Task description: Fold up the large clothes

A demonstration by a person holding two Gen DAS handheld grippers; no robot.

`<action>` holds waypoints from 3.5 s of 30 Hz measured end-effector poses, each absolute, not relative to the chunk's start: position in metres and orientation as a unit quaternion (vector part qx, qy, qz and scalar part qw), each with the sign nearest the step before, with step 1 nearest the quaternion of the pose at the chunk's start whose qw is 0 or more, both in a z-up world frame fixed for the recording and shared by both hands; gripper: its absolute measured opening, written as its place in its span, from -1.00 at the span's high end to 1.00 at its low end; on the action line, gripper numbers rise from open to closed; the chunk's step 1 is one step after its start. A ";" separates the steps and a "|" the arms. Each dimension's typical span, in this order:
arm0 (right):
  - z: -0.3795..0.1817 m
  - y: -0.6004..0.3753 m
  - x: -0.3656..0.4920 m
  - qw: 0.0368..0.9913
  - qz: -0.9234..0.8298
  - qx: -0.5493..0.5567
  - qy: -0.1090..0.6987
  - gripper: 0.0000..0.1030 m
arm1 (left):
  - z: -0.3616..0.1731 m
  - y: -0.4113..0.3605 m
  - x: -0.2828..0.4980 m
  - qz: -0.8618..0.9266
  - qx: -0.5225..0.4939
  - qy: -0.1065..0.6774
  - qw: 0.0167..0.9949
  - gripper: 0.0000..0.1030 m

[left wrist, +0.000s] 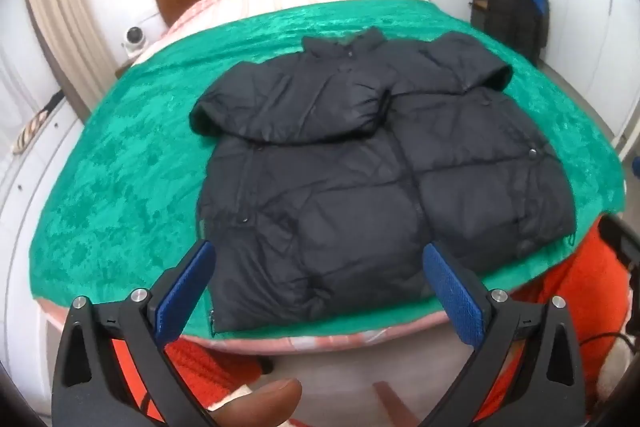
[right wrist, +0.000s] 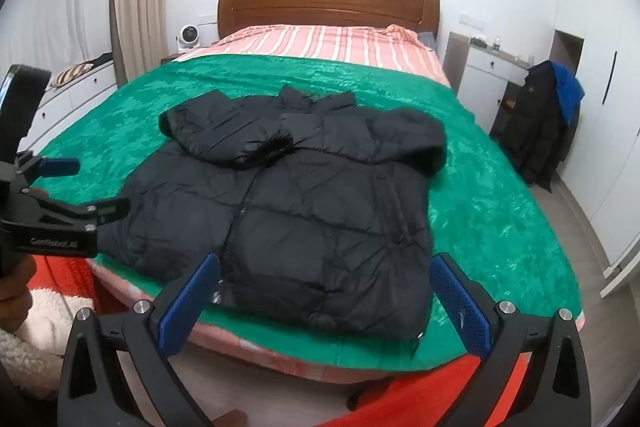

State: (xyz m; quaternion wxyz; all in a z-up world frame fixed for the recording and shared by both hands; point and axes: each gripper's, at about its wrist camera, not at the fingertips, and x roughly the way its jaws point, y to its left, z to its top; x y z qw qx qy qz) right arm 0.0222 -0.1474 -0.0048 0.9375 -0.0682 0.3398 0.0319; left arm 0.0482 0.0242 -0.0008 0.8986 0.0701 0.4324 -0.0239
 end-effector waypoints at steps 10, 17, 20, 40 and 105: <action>-0.005 -0.147 0.038 0.935 0.026 -0.063 0.348 -0.99 | -0.016 0.027 0.032 0.009 0.064 0.425 0.903 -0.99; -0.012 -0.139 0.042 0.930 0.025 -0.072 0.358 -0.99 | -0.018 0.028 0.033 0.015 0.064 0.432 0.899 -0.99; -0.014 -0.139 0.042 0.930 0.022 -0.071 0.360 -0.99 | -0.019 0.029 0.033 0.018 0.068 0.434 0.898 -0.99; -0.014 -0.142 0.040 0.931 0.012 -0.073 0.358 -0.99 | -0.024 0.025 0.032 0.019 0.075 0.440 0.895 -0.99; -0.047 -0.160 0.055 0.875 -0.082 -0.121 0.461 -0.99 | -0.043 0.008 0.030 0.005 0.115 0.469 0.875 -0.99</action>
